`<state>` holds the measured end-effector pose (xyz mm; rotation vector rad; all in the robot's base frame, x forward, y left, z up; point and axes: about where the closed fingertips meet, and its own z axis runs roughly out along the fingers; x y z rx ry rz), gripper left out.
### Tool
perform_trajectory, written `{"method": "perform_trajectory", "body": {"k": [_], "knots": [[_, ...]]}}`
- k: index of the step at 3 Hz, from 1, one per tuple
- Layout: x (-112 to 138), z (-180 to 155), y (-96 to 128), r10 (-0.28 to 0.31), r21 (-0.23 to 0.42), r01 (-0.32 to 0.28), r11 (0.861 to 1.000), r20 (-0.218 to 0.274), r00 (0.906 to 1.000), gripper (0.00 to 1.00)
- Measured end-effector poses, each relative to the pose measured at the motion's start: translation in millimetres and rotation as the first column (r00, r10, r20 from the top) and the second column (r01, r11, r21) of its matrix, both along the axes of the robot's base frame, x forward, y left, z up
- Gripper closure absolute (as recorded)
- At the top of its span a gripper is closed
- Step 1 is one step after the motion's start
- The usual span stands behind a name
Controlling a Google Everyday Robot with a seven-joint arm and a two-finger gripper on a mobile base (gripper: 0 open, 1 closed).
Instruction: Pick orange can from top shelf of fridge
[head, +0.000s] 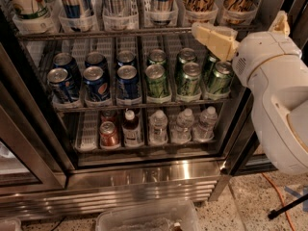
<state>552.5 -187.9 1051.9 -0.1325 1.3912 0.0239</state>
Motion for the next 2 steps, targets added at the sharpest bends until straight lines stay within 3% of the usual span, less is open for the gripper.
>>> {"method": "perform_trajectory", "body": {"k": [2], "knots": [[0.0, 0.0, 0.0, 0.000, 0.000, 0.000, 1.000, 0.000, 1.0000, 0.33]]}}
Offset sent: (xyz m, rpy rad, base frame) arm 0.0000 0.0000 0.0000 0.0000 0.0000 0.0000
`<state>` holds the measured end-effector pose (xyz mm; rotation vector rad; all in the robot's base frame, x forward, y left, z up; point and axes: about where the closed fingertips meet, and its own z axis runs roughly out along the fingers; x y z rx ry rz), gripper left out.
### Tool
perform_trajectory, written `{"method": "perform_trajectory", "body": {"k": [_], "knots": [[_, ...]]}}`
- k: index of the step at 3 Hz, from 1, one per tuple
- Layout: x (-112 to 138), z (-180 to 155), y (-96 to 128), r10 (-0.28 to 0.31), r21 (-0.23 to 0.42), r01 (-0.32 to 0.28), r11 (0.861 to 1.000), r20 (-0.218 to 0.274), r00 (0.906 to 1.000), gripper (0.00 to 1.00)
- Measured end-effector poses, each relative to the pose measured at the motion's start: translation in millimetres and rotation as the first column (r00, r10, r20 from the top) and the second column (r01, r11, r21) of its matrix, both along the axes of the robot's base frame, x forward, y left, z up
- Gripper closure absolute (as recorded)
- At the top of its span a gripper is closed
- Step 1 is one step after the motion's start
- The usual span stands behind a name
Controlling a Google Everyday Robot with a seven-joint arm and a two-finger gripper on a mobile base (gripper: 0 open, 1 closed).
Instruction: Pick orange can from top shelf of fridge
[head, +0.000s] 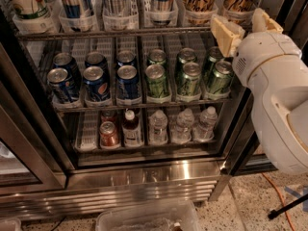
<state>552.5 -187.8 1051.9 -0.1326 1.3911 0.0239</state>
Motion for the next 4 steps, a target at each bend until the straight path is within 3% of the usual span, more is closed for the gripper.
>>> {"method": "perform_trajectory", "body": {"k": [1, 3, 4], "knots": [[0, 0, 0, 0.000, 0.000, 0.000, 1.000, 0.000, 1.0000, 0.25], [10, 0, -4, -0.003, 0.028, 0.003, 1.000, 0.011, 0.9999, 0.31], [18, 2, -4, 0.008, 0.021, -0.008, 1.000, 0.015, 0.9999, 0.28]]}}
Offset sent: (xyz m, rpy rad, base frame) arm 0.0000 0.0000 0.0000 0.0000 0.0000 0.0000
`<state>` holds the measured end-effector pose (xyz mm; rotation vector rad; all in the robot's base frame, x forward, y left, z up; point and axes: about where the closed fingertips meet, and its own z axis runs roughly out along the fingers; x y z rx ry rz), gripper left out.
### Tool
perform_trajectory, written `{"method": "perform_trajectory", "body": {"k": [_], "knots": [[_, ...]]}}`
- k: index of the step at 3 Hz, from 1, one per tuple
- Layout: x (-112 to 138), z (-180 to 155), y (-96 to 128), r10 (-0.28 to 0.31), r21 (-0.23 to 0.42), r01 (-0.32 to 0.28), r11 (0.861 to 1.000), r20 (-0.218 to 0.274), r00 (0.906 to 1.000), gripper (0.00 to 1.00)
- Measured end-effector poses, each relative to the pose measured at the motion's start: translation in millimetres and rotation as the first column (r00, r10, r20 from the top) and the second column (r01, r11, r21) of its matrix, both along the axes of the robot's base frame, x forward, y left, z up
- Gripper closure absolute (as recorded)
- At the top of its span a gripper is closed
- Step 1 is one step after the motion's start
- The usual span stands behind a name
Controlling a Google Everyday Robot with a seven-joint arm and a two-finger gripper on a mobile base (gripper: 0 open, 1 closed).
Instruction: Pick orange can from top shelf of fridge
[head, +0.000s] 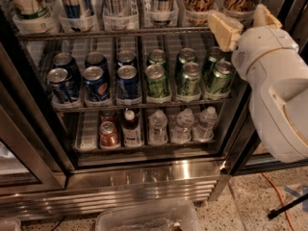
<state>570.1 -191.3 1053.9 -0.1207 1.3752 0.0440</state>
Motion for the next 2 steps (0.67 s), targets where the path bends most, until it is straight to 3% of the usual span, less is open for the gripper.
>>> {"method": "perform_trajectory", "body": {"k": [2], "knots": [[18.0, 0.5, -3.5, 0.015, 0.044, -0.015, 0.999, -0.008, 0.9999, 0.27]]}}
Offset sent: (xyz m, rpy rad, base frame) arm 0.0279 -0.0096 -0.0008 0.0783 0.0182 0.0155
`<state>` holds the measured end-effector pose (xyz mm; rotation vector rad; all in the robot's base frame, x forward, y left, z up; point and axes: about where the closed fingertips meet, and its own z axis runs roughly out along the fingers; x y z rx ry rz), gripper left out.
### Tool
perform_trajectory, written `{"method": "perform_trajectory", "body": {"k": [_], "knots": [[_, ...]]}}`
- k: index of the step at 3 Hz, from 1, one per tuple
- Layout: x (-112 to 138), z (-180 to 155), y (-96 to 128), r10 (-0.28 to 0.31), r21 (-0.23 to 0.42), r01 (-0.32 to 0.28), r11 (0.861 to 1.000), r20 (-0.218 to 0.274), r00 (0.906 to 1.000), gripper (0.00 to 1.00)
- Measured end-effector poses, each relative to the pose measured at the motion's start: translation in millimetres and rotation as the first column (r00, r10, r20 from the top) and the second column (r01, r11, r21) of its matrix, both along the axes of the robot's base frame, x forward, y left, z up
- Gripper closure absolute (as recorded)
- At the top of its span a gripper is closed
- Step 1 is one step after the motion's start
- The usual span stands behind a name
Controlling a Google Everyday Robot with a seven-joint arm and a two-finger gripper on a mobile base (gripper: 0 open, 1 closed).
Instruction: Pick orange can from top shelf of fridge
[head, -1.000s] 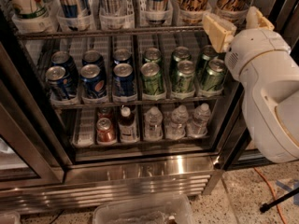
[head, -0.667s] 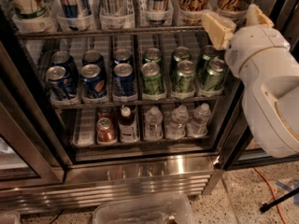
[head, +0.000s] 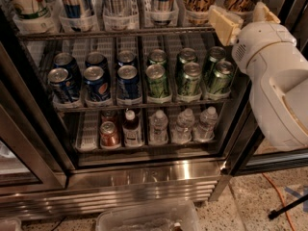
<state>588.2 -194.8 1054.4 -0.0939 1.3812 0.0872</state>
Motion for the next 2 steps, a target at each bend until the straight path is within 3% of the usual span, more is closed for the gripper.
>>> {"method": "perform_trajectory", "body": {"k": [1, 2], "knots": [[29.6, 10.4, -14.0, -0.022, 0.041, 0.022, 0.999, 0.008, 0.9997, 0.27], [38.3, 11.0, -16.4, -0.027, 0.049, 0.027, 0.998, 0.000, 0.9996, 0.28]]}}
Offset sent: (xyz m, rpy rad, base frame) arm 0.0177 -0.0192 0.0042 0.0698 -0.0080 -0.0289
